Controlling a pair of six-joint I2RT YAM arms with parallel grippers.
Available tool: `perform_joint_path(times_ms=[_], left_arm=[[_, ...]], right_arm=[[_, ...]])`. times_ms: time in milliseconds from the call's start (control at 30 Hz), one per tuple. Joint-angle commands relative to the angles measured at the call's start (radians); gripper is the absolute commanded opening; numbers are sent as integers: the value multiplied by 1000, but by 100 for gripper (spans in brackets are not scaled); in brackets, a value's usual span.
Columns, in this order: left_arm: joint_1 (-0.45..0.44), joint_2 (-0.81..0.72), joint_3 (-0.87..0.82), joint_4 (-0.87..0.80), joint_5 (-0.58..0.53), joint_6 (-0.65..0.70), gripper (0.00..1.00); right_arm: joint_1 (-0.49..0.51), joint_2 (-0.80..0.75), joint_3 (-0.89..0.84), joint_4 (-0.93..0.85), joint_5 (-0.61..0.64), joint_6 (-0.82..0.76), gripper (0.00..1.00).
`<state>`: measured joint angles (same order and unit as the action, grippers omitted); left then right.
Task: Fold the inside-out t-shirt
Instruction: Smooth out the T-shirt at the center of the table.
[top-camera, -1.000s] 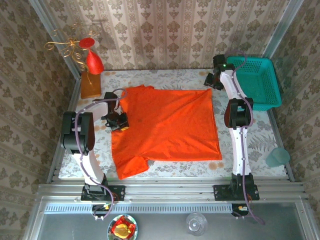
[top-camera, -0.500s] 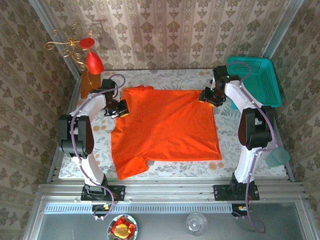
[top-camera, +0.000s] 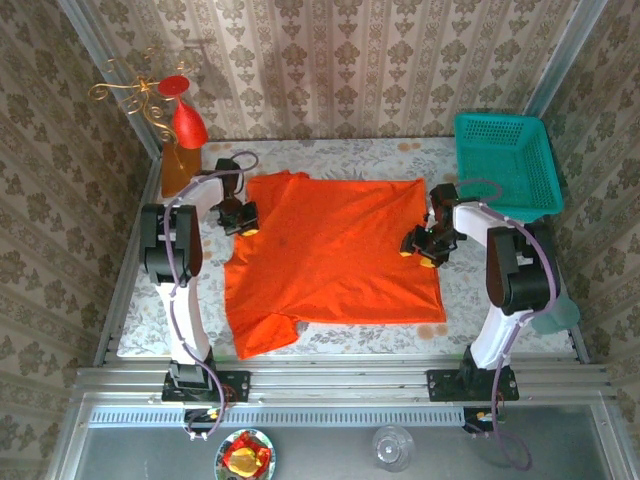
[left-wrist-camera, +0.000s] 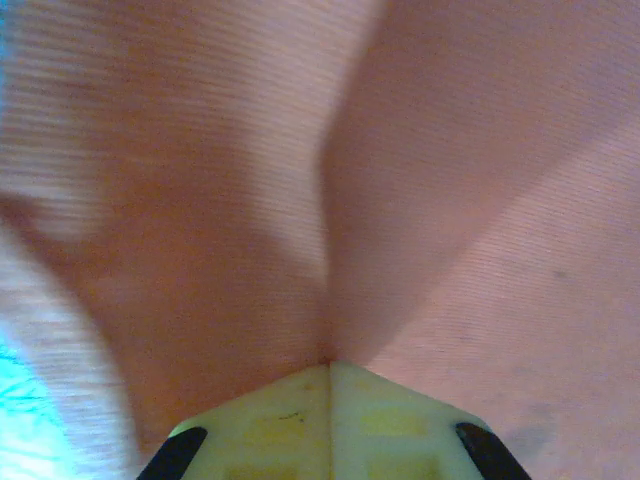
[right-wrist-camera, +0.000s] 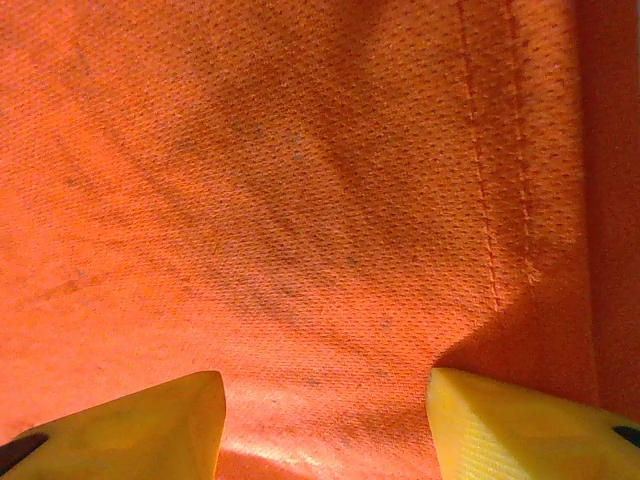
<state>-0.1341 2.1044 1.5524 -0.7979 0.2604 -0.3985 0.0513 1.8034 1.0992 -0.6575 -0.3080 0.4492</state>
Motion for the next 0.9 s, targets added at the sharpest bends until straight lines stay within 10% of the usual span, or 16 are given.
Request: perform_joint_path(times_ms=[0, 333, 867], left_arm=[[43, -30, -37, -21, -45, 1, 7], [30, -86, 13, 37, -48, 71, 9], [-31, 285, 652, -149, -39, 457, 26]], right_arm=[[-32, -41, -61, -29, 123, 14, 58], [-38, -127, -70, -14, 12, 8, 58], [53, -172, 55, -120, -3, 4, 58]])
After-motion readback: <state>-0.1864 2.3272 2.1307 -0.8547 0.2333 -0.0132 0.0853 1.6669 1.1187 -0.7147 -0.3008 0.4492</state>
